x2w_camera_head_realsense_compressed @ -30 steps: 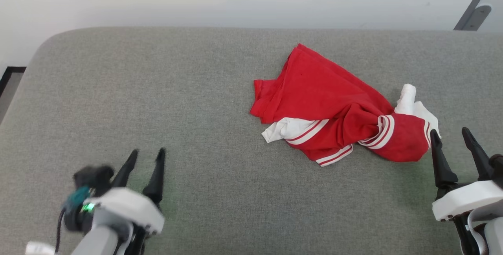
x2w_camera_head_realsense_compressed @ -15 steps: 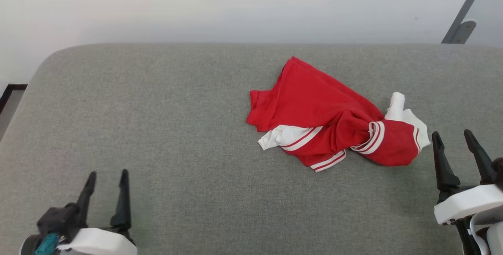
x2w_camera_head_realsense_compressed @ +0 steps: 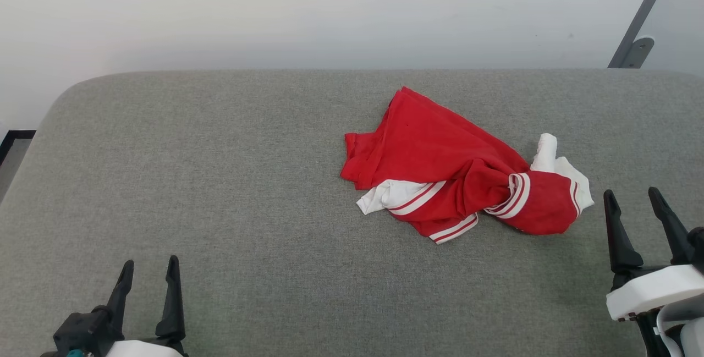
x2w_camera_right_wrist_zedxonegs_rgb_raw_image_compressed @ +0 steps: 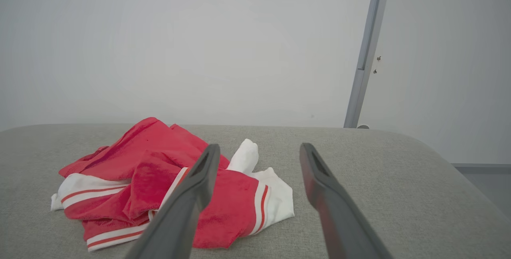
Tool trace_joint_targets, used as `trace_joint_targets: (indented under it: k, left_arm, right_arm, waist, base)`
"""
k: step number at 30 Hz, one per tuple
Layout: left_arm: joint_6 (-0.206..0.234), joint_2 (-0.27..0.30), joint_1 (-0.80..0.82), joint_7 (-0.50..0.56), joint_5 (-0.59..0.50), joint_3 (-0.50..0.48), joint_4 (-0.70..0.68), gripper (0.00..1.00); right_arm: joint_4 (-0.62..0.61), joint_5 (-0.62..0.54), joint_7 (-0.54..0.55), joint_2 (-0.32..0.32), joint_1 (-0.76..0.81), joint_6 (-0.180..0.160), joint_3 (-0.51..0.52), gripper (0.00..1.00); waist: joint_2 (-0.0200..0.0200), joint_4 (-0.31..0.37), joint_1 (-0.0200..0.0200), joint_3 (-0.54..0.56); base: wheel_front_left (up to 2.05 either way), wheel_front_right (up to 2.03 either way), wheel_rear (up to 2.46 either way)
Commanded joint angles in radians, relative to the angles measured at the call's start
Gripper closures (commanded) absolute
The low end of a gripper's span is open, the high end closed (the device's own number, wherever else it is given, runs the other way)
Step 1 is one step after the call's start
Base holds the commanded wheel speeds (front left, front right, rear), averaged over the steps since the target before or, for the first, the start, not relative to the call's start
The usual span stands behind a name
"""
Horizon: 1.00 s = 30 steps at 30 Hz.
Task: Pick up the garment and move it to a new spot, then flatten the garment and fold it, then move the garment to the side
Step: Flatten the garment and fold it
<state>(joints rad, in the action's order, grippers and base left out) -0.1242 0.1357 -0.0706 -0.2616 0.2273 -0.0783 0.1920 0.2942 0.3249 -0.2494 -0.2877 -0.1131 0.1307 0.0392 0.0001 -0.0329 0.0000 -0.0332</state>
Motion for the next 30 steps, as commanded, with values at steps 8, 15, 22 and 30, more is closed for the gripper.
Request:
trace_joint_targets:
  k: [8,15,22,30]
  left_arm:
    - [-0.007,-0.014,-0.009,-0.005,-0.006,0.000,0.008,0.00]
    - [-0.007,-0.025,0.009,-0.005,0.006,0.011,0.012,0.00]
    - [-0.007,-0.040,0.065,-0.005,0.014,0.048,0.016,0.00]
    - [-0.007,-0.052,0.158,-0.005,0.040,0.088,0.034,0.00]
  right_arm:
    - [-0.006,-0.005,0.012,0.001,0.003,0.000,0.000,0.00]
    - [0.001,-0.003,0.105,-0.052,-0.047,0.000,-0.057,0.00]
    - [0.026,0.064,0.348,-0.243,-0.193,0.000,-0.158,0.00]
    - [0.016,0.260,0.739,-0.473,-0.376,0.000,-0.286,0.00]
  waist:
    - [-0.0001,-0.003,0.0000,-0.008]
    - [-0.0001,0.002,0.0000,-0.045]
    - [-0.0001,-0.017,0.0000,-0.139]
    - [-0.0001,-0.076,0.0000,-0.275]
  base:
    - [0.00,0.00,0.00]
    - [0.00,0.00,0.00]
    - [0.00,0.00,0.00]
    - [0.00,0.00,0.00]
